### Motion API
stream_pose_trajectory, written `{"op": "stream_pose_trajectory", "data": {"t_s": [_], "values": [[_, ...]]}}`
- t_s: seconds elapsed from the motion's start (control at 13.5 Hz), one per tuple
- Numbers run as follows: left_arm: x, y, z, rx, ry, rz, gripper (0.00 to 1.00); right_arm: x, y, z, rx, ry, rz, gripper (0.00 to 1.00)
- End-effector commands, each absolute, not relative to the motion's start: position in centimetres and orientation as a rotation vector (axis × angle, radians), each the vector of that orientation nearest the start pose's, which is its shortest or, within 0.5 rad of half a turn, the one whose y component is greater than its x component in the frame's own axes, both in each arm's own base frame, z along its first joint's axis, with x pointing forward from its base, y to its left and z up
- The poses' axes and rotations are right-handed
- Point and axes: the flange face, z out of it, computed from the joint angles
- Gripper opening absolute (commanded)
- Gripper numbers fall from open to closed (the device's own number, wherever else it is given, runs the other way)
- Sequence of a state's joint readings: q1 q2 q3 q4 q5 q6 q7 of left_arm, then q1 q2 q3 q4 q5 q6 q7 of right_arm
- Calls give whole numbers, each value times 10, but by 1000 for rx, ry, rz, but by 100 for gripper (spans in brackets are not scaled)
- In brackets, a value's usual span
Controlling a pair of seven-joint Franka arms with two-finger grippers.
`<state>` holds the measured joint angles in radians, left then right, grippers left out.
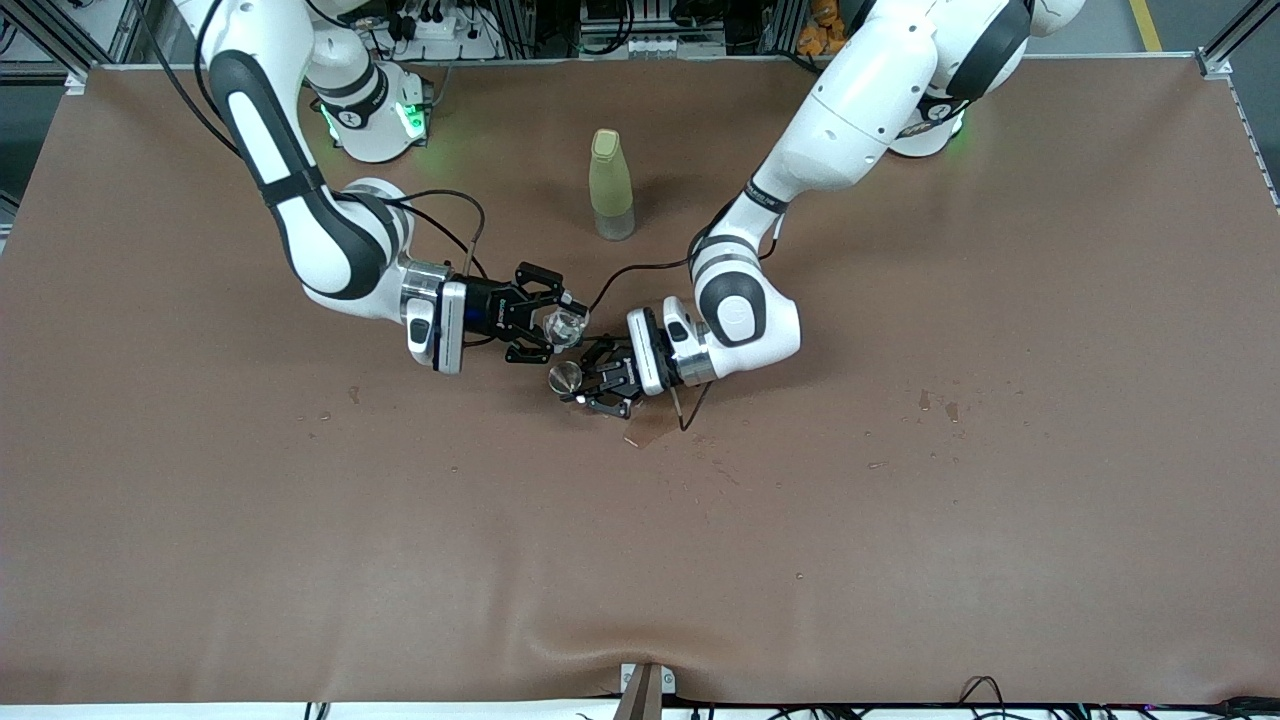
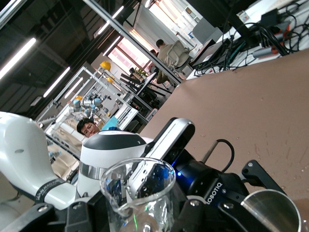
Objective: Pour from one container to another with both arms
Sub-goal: 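Tilt the beaker with the right gripper, pouring liquid into the jigger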
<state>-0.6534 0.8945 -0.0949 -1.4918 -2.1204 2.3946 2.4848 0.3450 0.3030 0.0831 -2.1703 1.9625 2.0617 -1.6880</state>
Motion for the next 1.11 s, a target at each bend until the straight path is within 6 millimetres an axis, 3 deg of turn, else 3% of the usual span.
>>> {"op": "stream_pose_trajectory", "data": {"t_s": [0.0,0.52,1.04], "values": [[527,-488,151,1593,-1207,1176,0,499,286,273,-1690,-413,-632,0],[524,-486,151,1592,-1224,1173,0,508,290,276,-1687,-278,-550,0],[521,-487,149,1594,-1223,1167,0,510,287,263,-1703,-173,-462,0]]}}
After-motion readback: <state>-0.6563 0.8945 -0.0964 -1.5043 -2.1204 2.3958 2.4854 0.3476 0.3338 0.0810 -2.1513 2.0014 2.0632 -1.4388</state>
